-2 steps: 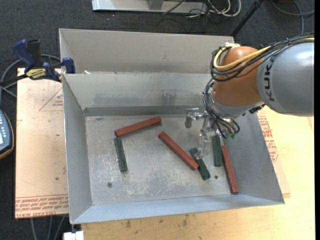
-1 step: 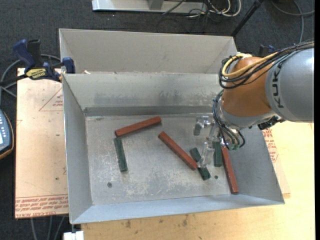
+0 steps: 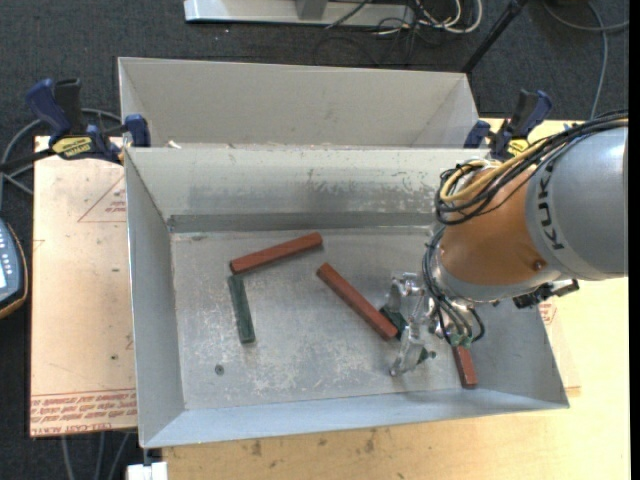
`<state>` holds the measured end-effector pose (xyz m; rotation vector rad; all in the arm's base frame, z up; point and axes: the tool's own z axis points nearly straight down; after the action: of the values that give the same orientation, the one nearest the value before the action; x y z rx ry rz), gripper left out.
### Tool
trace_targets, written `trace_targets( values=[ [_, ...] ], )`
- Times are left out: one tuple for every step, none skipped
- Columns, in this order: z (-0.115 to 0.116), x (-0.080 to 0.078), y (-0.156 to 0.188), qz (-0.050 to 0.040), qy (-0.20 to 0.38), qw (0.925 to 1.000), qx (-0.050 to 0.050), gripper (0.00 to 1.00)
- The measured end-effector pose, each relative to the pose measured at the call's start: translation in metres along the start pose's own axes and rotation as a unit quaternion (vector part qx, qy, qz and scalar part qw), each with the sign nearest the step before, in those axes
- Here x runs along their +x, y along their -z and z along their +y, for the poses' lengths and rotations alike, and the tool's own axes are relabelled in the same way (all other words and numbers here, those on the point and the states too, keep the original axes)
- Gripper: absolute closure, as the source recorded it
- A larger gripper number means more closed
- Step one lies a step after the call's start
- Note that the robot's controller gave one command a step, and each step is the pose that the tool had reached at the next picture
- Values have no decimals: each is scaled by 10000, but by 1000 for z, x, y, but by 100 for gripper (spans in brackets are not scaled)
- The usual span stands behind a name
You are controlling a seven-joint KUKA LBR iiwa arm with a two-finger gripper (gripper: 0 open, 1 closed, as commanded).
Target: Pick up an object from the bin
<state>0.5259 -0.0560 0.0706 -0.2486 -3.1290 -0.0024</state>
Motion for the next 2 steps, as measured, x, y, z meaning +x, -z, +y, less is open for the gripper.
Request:
trace_targets(
  values=[
    [37,-3,0,-36,1130,9936,2,0],
    [70,-96,90,-52,-681,9977,-10,0]
  ],
)
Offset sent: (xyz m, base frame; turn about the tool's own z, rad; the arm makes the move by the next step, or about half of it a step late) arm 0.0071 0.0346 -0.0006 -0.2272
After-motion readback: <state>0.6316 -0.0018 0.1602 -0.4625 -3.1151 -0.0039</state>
